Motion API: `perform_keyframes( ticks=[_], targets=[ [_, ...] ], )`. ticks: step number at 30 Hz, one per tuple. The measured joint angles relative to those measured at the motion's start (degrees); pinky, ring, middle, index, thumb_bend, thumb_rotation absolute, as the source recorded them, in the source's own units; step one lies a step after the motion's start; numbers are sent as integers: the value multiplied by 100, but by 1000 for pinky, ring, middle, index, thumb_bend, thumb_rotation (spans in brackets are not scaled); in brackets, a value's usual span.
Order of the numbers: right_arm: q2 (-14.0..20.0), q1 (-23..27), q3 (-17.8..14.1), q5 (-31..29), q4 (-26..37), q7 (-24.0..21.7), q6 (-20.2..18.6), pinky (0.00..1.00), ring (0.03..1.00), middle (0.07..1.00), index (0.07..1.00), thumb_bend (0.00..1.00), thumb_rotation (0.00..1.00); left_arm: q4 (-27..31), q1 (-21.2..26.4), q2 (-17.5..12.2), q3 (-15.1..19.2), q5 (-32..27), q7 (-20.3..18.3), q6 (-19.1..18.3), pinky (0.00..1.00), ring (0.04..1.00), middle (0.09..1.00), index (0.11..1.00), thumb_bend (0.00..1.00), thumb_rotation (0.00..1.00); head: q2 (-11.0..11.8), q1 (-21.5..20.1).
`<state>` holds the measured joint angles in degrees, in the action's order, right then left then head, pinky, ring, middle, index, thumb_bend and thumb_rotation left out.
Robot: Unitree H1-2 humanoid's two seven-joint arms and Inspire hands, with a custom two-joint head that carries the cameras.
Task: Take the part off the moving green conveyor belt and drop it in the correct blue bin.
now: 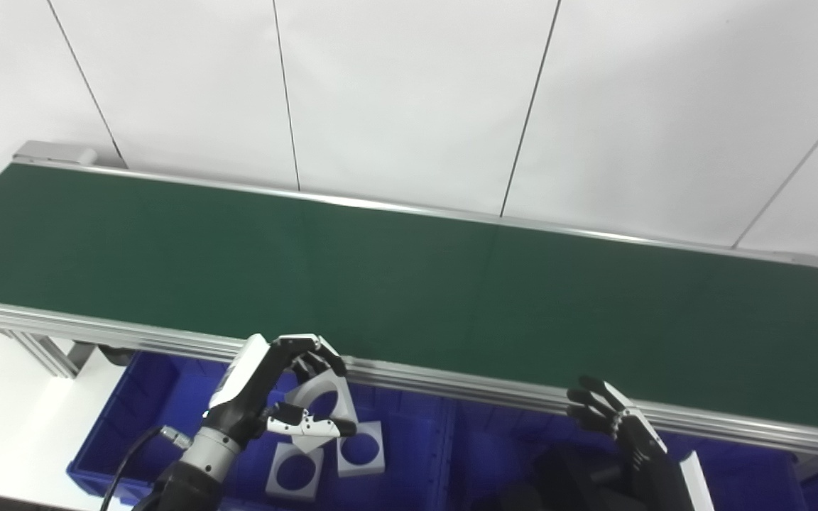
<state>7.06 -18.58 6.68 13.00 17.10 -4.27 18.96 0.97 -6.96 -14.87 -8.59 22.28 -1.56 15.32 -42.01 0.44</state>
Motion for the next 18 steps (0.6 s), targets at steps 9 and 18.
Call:
perform_keyframes(
  ticks=[9, 18],
  targets=[
    [-12, 9, 28, -2, 145, -10, -247, 728, 744, 795, 850, 899, 331, -115, -27, -57, -182, 40, -388, -55, 333, 443, 538, 513, 469, 0, -114, -35],
    [-22, 3, 42, 2, 150, -13, -312, 723, 737, 790, 845, 901, 333, -386, -43, -58, -340, 179, -597, -240, 339, 449, 540, 521, 469, 0, -141, -70]
  ],
)
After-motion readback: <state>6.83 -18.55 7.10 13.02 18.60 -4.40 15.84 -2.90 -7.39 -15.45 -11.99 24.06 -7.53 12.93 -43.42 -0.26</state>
